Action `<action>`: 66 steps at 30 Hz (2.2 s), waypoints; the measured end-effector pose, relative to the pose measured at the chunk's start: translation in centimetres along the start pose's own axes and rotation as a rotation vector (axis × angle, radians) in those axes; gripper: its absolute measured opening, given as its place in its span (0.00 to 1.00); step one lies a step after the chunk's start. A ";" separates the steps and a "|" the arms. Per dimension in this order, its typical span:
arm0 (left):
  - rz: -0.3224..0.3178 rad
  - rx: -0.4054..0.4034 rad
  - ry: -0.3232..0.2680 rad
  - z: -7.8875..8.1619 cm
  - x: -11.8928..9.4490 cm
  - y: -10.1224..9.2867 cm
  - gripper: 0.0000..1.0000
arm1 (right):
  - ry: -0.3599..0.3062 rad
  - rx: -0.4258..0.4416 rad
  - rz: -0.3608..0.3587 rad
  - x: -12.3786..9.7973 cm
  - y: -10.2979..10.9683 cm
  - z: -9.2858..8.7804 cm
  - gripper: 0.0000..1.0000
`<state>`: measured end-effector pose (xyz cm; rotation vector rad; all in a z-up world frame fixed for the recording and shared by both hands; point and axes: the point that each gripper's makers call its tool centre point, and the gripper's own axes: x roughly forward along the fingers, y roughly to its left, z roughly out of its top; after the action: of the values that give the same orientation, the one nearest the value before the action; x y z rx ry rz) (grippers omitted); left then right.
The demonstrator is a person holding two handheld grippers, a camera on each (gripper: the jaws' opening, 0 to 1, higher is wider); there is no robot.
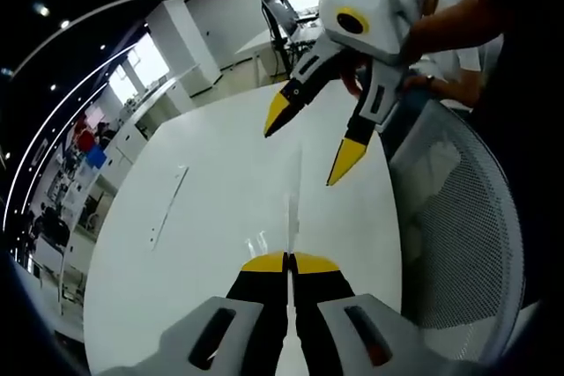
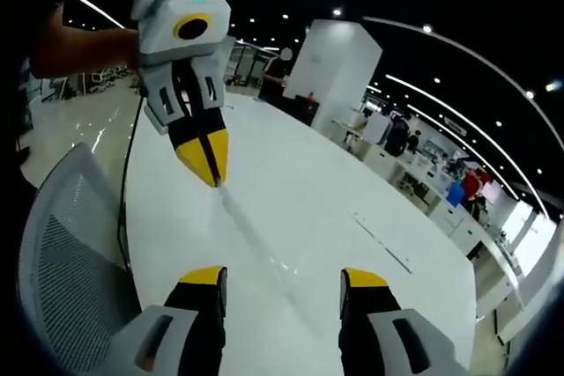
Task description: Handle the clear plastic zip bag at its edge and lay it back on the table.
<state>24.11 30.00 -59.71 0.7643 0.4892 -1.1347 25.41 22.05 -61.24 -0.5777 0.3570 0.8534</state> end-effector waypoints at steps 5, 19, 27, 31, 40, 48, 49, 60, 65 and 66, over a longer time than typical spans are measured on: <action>-0.009 0.007 -0.006 0.3 0.0 -0.3 0.00 | 0.001 0.003 0.007 0.2 0.4 0.0 0.47; -0.027 0.017 -0.021 0.8 0.0 -0.6 0.00 | -0.005 0.005 0.015 0.9 0.9 0.5 0.41; -0.040 0.021 -0.031 1.0 0.2 -0.9 0.00 | -0.005 0.002 0.015 1.0 0.8 0.5 0.38; -0.045 0.025 -0.035 1.2 0.2 -1.2 0.00 | -0.004 0.000 0.018 1.1 0.9 0.5 0.37; -0.057 0.033 -0.035 1.3 0.3 -1.4 0.00 | 0.000 -0.007 0.028 1.3 1.1 0.6 0.32; -0.059 0.027 -0.033 1.0 0.5 -1.5 0.00 | 0.015 -0.016 0.047 1.5 1.8 0.4 0.25; -0.059 0.025 -0.035 1.0 0.5 -1.5 0.00 | 0.018 -0.018 0.049 1.5 1.9 0.4 0.24; -0.072 0.019 -0.028 0.7 0.7 -1.7 0.00 | 0.021 -0.018 0.055 1.7 2.3 0.2 0.14; -0.072 0.011 -0.033 0.7 0.7 -1.7 0.00 | 0.020 -0.018 0.051 1.6 2.3 0.2 0.11; -0.073 0.010 -0.033 0.8 0.7 -1.7 0.00 | 0.019 -0.015 0.051 1.5 2.3 0.1 0.11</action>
<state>22.78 28.67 -60.16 0.7402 0.4876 -1.2168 24.57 24.23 -62.68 -0.5936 0.3845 0.9007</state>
